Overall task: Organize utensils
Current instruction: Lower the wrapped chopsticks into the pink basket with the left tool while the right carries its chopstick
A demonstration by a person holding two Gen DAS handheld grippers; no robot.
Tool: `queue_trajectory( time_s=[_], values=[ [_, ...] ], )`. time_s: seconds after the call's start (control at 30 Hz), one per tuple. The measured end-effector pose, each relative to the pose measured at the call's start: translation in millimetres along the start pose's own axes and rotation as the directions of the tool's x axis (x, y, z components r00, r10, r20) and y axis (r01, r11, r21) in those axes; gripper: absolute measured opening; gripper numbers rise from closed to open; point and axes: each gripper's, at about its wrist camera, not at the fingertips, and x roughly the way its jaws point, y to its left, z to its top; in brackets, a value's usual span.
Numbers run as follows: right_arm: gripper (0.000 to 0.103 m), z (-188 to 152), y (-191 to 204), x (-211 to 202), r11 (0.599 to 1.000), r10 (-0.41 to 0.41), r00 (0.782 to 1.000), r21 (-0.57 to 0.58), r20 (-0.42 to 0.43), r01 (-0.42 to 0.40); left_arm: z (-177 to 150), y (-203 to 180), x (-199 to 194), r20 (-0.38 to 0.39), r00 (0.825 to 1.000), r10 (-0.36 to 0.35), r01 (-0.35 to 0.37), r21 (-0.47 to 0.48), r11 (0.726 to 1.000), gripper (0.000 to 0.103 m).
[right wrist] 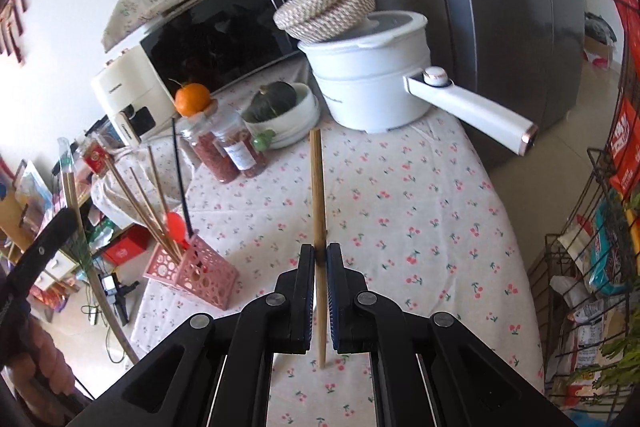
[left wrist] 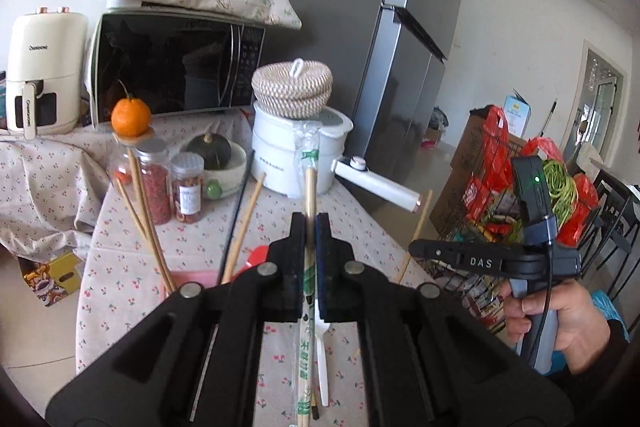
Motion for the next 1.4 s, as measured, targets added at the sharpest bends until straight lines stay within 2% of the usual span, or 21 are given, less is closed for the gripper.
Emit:
queue_trajectory(
  time_s=[0.17, 0.27, 0.43, 0.6, 0.77, 0.93, 1.0, 1.1, 1.27, 1.4],
  values=[
    [0.006, 11, 29, -16, 0.998, 0.027, 0.994, -0.063, 0.105, -0.021, 8, 22, -11, 0.109, 0.993, 0.051, -0.045, -0.052, 0.998, 0.006],
    [0.006, 16, 41, -22, 0.996, 0.036, 0.99, -0.082, 0.133, -0.026, 8, 32, -9, 0.151, 0.985, 0.082, -0.071, -0.08, 0.994, 0.006],
    [0.006, 17, 57, -24, 0.995, 0.045, 0.995, -0.089, 0.085, -0.037, 5, 45, -7, 0.225, 0.963, 0.15, -0.131, -0.099, 0.986, 0.006],
    [0.005, 11, 67, -27, 0.992, 0.051, 0.996, -0.119, 0.072, -0.042, 3, 47, 4, 0.277, 0.935, 0.223, -0.206, -0.088, 0.975, 0.006],
    [0.005, 8, 70, -30, 0.992, 0.055, 0.996, -0.121, 0.077, -0.046, 0, 48, 17, 0.328, 0.893, 0.308, -0.306, -0.062, 0.95, 0.006],
    [0.005, 8, 75, -31, 0.991, 0.064, 0.994, -0.126, 0.084, -0.054, -1, 53, 32, 0.335, 0.881, 0.334, -0.328, -0.074, 0.942, 0.006],
    [0.005, 8, 79, -32, 0.99, 0.07, 0.994, -0.13, 0.085, -0.058, -4, 54, 39, 0.327, 0.883, 0.338, -0.337, -0.061, 0.94, 0.006],
    [0.005, 7, 85, -31, 0.988, 0.076, 0.994, -0.139, 0.082, -0.065, -14, 57, 49, 0.278, 0.895, 0.348, -0.348, -0.049, 0.936, 0.006],
    [0.005, 7, 96, -31, 0.984, 0.091, 0.993, -0.158, 0.08, -0.077, -28, 66, 50, 0.15, 0.934, 0.323, -0.313, -0.09, 0.946, 0.007],
    [0.005, 8, 107, -36, 0.981, 0.109, 0.99, -0.171, 0.095, -0.091, -34, 63, 38, 0.084, 0.958, 0.273, -0.266, -0.084, 0.96, 0.022]
  ],
)
